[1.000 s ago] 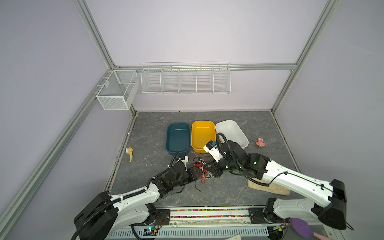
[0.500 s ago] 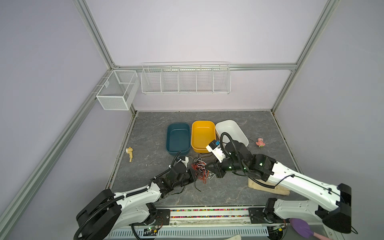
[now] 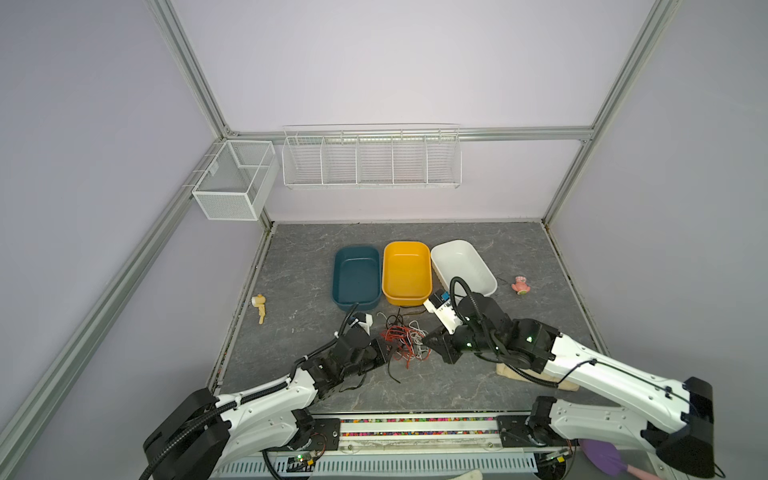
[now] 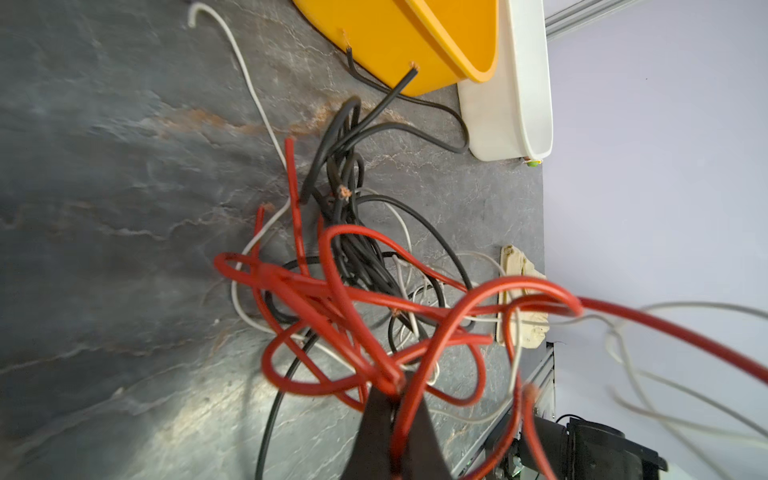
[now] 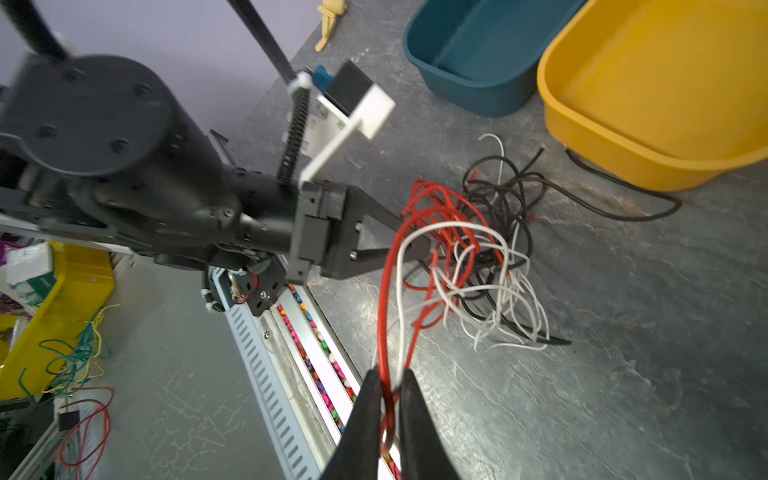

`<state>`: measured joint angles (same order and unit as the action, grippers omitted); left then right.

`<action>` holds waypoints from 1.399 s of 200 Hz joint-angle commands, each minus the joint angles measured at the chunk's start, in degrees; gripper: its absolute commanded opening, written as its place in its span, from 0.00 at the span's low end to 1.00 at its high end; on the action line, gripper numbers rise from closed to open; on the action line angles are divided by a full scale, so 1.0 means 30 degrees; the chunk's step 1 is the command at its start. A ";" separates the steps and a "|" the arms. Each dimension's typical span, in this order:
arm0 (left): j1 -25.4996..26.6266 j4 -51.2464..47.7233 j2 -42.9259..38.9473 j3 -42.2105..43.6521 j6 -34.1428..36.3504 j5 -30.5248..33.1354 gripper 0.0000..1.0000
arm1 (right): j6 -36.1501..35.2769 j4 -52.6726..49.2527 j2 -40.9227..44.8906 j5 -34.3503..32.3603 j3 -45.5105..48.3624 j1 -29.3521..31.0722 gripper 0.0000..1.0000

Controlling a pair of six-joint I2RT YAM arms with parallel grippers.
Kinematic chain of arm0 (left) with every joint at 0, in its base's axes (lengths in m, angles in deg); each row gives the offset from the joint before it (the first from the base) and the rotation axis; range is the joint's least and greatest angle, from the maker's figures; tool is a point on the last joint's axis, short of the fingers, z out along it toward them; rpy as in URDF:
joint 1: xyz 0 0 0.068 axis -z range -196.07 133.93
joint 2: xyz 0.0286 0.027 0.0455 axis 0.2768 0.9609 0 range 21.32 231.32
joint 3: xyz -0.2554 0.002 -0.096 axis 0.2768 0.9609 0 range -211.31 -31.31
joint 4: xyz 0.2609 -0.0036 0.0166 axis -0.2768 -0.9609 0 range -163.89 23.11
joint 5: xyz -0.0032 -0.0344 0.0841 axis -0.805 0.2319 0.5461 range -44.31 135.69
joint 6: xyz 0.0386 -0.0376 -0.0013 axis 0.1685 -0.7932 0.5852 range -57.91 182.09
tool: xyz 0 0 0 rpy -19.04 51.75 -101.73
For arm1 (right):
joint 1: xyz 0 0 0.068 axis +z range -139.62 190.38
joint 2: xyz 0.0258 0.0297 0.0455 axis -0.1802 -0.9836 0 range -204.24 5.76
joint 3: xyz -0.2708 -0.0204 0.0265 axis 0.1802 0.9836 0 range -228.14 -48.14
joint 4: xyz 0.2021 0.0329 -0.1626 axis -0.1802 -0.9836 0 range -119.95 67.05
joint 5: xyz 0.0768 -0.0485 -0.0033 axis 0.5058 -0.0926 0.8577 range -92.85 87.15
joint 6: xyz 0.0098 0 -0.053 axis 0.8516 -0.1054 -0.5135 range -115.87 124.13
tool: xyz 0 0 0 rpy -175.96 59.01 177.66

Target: Untangle the cables

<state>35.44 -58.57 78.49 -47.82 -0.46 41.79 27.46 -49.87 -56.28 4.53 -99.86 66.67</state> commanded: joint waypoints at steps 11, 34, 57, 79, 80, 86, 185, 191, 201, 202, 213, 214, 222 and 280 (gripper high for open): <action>0.0102 -0.1818 -0.1483 0.0186 0.0611 0.1223 0.00 | 0.0294 0.0372 0.0097 -0.0177 0.1014 -0.0291 0.18; 0.0088 -0.2214 -0.1999 0.0188 0.0648 0.1300 0.00 | 0.0437 0.0846 -0.0219 0.0016 0.1447 -0.0303 0.17; 0.0088 -0.2319 -0.2112 0.0146 0.0633 0.1237 0.00 | 0.0573 0.1692 -0.0521 0.0647 0.1847 -0.0307 0.18; 0.0106 -0.2302 -0.1976 0.0085 0.0664 0.1182 0.00 | 0.0845 0.2776 -0.0890 0.1674 0.2007 -0.0223 0.28; 0.0111 -0.2303 -0.1976 0.0085 0.0678 0.1168 0.00 | 0.0840 0.2827 -0.0916 0.1717 0.2007 -0.0192 0.29; 0.0110 -0.2263 -0.1925 0.0035 0.0703 0.1142 0.00 | 0.0863 0.3125 -0.1065 0.1920 0.1957 -0.0089 0.32; 0.0105 -0.2364 -0.1606 -0.0412 0.0815 0.0630 0.00 | 0.3713 0.4933 -0.5428 -0.0407 -0.0732 0.0806 0.42; 0.0095 -0.2417 -0.1630 -0.0414 0.0853 0.0567 0.00 | 0.3184 0.4796 -0.5551 -0.1061 -0.0818 0.0806 0.43; 0.0089 -0.2464 -0.1704 -0.0436 0.0861 0.0523 0.00 | 0.2457 0.4704 -0.5846 -0.2142 -0.0886 0.0785 0.43; 0.0088 -0.2457 -0.1708 -0.0439 0.0849 0.0516 0.00 | 0.2393 0.4700 -0.5913 -0.2271 -0.0890 0.0766 0.43; 0.0088 -0.2580 -0.1810 -0.0443 0.0860 0.0512 0.00 | 0.1731 0.4297 -0.6473 -0.2940 -0.1225 0.0649 0.43; 0.0087 -0.2603 -0.1819 -0.0443 0.0864 0.0511 0.00 | 0.1679 0.4232 -0.6549 -0.3022 -0.1279 0.0654 0.42; 0.0089 -0.2680 -0.1872 -0.0472 0.0885 0.0492 0.00 | 0.1313 0.4019 -0.6929 -0.3520 -0.1498 0.0615 0.42; 0.0092 -0.2801 -0.2023 -0.0640 0.1087 0.0230 0.00 | 0.0259 0.5517 -0.8828 -0.2863 -0.1891 0.0324 0.39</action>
<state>35.44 -66.00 73.16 -47.93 1.82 42.97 30.55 -35.68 -81.79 -3.08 -104.41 68.20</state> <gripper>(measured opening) 0.049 0.396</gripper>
